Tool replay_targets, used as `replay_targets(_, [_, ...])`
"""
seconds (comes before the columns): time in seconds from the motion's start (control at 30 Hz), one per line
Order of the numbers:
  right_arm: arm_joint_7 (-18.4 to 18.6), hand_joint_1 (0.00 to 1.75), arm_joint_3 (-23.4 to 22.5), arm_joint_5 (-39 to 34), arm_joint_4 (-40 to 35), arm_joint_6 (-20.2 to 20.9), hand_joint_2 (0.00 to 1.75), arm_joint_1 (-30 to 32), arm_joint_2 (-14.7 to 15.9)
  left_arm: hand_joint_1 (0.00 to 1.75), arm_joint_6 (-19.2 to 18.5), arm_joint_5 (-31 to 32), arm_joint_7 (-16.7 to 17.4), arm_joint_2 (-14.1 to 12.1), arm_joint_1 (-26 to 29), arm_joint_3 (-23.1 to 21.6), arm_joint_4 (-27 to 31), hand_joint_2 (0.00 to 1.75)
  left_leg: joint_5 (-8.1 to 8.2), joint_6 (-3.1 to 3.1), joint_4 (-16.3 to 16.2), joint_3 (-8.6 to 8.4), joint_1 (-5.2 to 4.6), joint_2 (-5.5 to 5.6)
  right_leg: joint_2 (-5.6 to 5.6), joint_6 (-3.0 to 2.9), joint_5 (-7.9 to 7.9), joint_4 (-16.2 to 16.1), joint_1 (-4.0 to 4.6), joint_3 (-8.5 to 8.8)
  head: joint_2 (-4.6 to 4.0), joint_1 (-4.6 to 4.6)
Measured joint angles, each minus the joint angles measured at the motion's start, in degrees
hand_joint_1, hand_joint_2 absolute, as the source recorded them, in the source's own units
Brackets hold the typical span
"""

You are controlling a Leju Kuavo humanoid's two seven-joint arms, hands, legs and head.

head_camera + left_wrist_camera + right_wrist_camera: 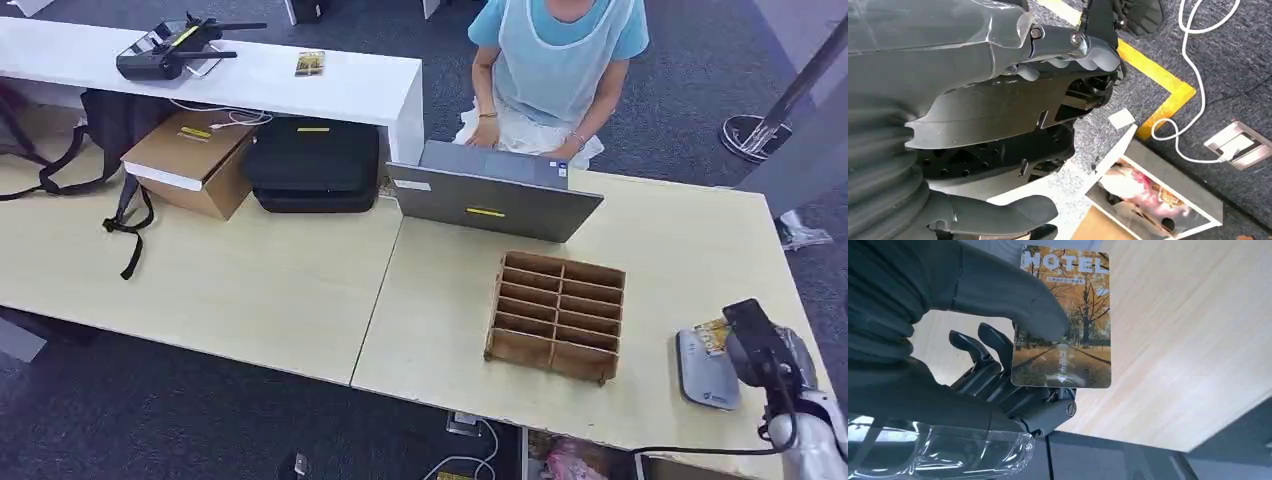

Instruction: Pass the card to the sensor for recognition and then transmit it.

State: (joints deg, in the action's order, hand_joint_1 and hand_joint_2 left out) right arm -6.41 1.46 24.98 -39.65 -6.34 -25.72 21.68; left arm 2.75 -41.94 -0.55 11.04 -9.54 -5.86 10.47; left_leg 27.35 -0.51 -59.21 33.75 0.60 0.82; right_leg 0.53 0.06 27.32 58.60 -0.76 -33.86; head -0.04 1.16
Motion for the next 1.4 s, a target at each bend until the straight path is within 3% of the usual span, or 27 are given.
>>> replay_targets(0.1, [-0.7,1.75,0.0,3.3,-1.9,-3.8,1.75,-0.6,-0.6,0.00,0.0,0.0,0.0,0.0,0.0,0.0,0.0,1.75,-0.01,-0.02,0.0,0.03,0.00,-0.01,-0.02,-0.01,-0.01,0.0,-0.01,-0.01,0.00,0.00])
replay_targets(0.23, [0.4,1.75,1.9,15.2,-4.1,-13.0,1.75,-4.2,-1.7,0.00,0.0,0.4,0.0,0.1,-0.1,0.0,0.0,1.75,-0.02,-0.03,0.0,-0.02,0.00,-0.14,-0.15,-0.05,-0.04,0.0,0.00,-0.04,0.00,0.00])
replay_targets(0.4, [2.5,1.75,6.0,26.2,-5.0,-16.6,1.75,-9.7,-3.5,0.00,0.0,0.8,0.0,0.5,-0.4,0.0,0.0,1.75,-0.09,-0.07,0.0,-0.01,0.01,-0.13,-0.14,-0.07,-0.06,0.1,0.01,-0.05,0.00,0.00])
replay_targets(0.53, [4.4,1.75,10.1,33.5,-3.6,-17.3,1.75,-16.5,-6.3,0.00,0.0,0.8,0.0,0.8,-0.8,0.0,0.0,1.75,-0.13,-0.12,0.0,-0.03,0.01,-0.21,-0.26,-0.11,-0.10,0.1,0.01,-0.10,0.00,-0.02])
replay_targets(0.7, [7.8,1.75,16.5,41.2,1.4,-16.9,1.75,-26.9,-12.4,0.00,0.0,0.9,0.0,1.2,-1.3,0.0,0.0,1.75,-0.22,-0.20,0.0,-0.02,0.03,-0.20,-0.28,-0.14,-0.12,0.2,0.02,-0.17,0.00,0.00])
replay_targets(0.87, [10.0,1.75,21.5,45.1,5.6,-16.4,1.75,-33.5,-17.9,0.00,0.0,1.1,0.0,1.5,-1.6,0.0,0.0,1.75,-0.23,-0.22,0.0,-0.01,0.05,-0.19,-0.26,-0.14,-0.12,0.2,0.04,-0.19,0.00,-0.04])
replay_targets(1.1, [11.4,1.75,25.1,47.2,9.4,-17.0,1.75,-37.2,-22.1,0.00,0.0,2.1,0.0,2.6,-2.0,0.0,0.0,1.75,-0.23,-0.21,0.0,0.02,0.03,-0.15,-0.20,-0.13,-0.12,0.2,0.01,-0.18,0.00,-0.02])
replay_targets(1.37, [12.0,1.75,26.6,47.4,12.3,-18.1,1.75,-37.8,-23.7,0.00,0.0,2.5,0.0,3.7,-2.5,-0.2,0.0,1.75,-0.23,-0.21,0.0,0.01,0.02,-0.16,-0.21,-0.13,-0.16,0.2,0.01,-0.19,0.00,-0.02])
replay_targets(1.4, [12.0,1.59,26.7,47.5,12.7,-18.3,1.75,-37.8,-23.7,0.00,0.0,2.6,0.0,3.8,-2.6,-0.3,0.0,1.75,-0.23,-0.21,0.0,0.00,0.03,-0.15,-0.20,-0.13,-0.15,0.2,0.01,-0.19,0.00,0.00])
